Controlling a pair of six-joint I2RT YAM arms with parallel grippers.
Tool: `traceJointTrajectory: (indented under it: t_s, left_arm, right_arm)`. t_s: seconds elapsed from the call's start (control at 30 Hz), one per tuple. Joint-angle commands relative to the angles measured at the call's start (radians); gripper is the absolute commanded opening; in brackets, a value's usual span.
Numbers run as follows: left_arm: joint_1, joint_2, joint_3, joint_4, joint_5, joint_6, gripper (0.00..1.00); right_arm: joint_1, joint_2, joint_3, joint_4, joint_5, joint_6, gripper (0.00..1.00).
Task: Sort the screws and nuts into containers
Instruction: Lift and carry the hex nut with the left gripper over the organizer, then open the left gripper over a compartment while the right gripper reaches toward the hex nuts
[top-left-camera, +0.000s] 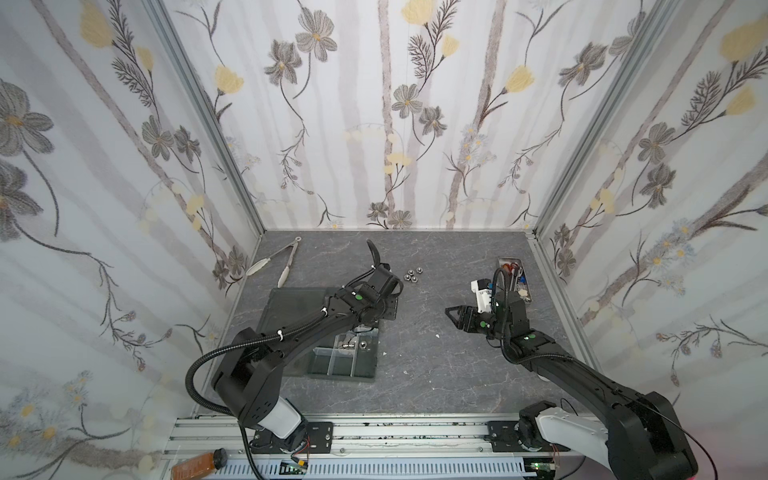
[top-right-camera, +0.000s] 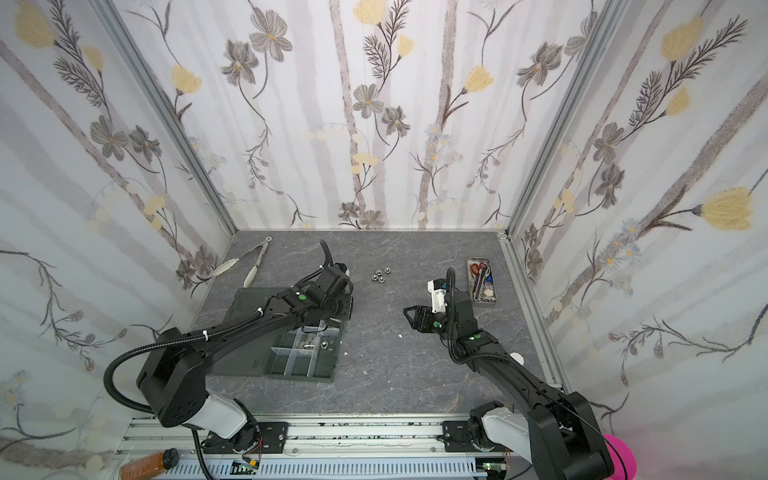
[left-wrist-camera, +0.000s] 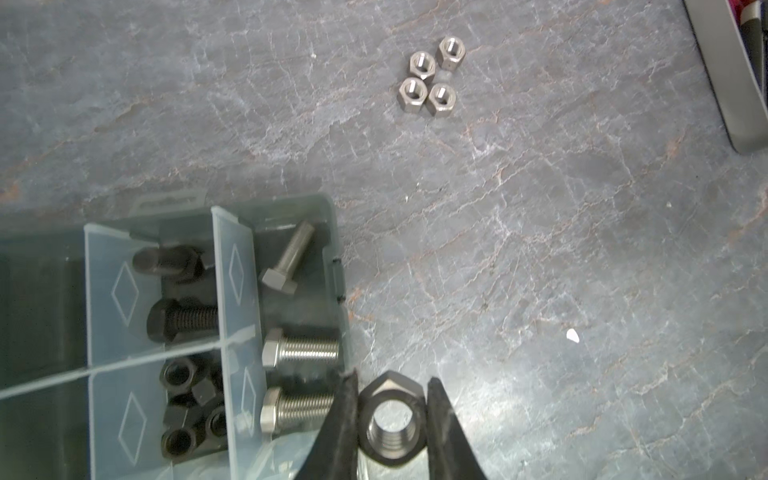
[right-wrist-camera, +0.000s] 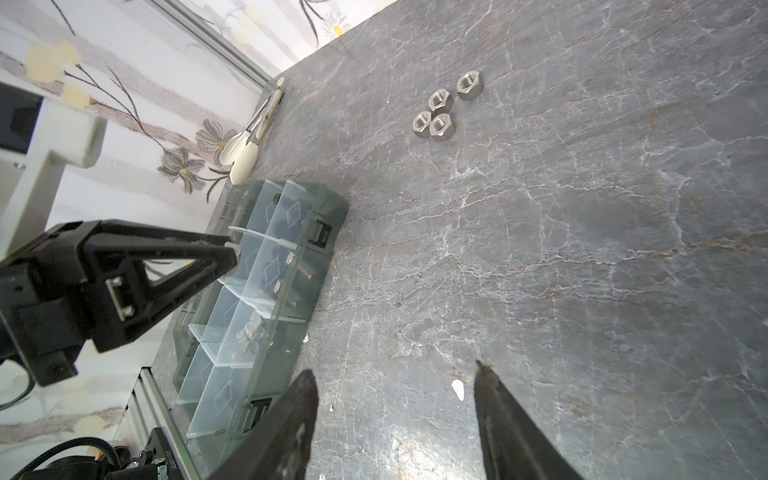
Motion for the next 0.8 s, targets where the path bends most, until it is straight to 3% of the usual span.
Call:
traceJointTrajectory:
  t_s: [0.0, 0.4, 0.77]
  left_arm:
    - [-0.012, -0.066, -0.065, 0.005, -0.018, -0.037, 0.2]
    - [-0.03, -0.301, -0.251, -0.092, -0.04, -0.106, 0.21]
    - [-0.032, -0.318, -0.352, -0.035, -0.002, -0.139, 0.25]
  right_arm:
    - [0.021, 0.028, 0.026, 0.007, 0.015, 0.009, 0.61]
    - [0.095, 0.146, 0.111, 0.026, 0.034, 0.028, 0.61]
    - [0.109, 0.194, 0.156, 0.008, 0.048, 0.02, 0.61]
